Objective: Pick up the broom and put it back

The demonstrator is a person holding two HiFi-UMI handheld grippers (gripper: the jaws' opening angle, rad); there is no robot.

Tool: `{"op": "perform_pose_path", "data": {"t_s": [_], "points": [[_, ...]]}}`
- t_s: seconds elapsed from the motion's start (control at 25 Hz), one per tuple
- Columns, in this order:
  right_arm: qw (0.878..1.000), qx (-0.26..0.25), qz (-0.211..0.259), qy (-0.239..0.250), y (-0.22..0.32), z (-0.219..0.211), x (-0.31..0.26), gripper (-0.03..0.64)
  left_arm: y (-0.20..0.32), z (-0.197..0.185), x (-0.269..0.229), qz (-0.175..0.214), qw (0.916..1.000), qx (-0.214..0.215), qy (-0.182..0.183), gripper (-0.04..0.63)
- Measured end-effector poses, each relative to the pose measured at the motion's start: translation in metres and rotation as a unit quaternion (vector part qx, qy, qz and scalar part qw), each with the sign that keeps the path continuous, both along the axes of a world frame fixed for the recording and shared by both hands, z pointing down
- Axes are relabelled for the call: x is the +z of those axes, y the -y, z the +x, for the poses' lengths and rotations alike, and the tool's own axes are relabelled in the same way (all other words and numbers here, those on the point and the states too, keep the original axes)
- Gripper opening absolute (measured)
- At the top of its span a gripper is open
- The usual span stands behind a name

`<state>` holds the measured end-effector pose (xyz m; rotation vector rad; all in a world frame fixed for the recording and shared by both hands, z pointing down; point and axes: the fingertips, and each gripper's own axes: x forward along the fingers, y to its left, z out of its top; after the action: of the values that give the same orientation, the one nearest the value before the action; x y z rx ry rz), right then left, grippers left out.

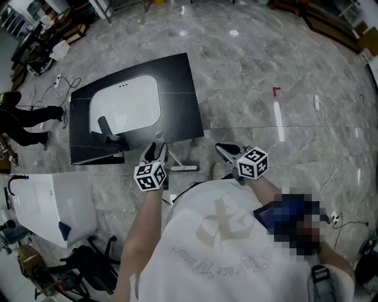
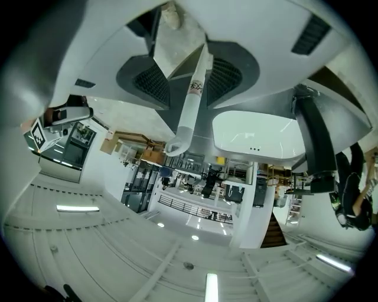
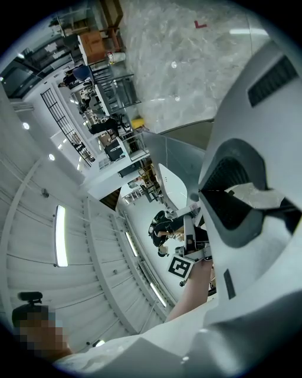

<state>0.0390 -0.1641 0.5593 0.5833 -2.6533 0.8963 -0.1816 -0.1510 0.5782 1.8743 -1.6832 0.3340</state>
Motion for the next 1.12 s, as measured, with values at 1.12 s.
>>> {"op": "perform_pose_path", "data": {"t_s": [1.12], "points": [[0.998, -0.067, -0.015, 0.002, 0.029, 0.039, 0.011, 0.017, -0.004, 0.019, 0.018, -0.041, 0.9959, -0.045, 0.066, 0.115]]}}
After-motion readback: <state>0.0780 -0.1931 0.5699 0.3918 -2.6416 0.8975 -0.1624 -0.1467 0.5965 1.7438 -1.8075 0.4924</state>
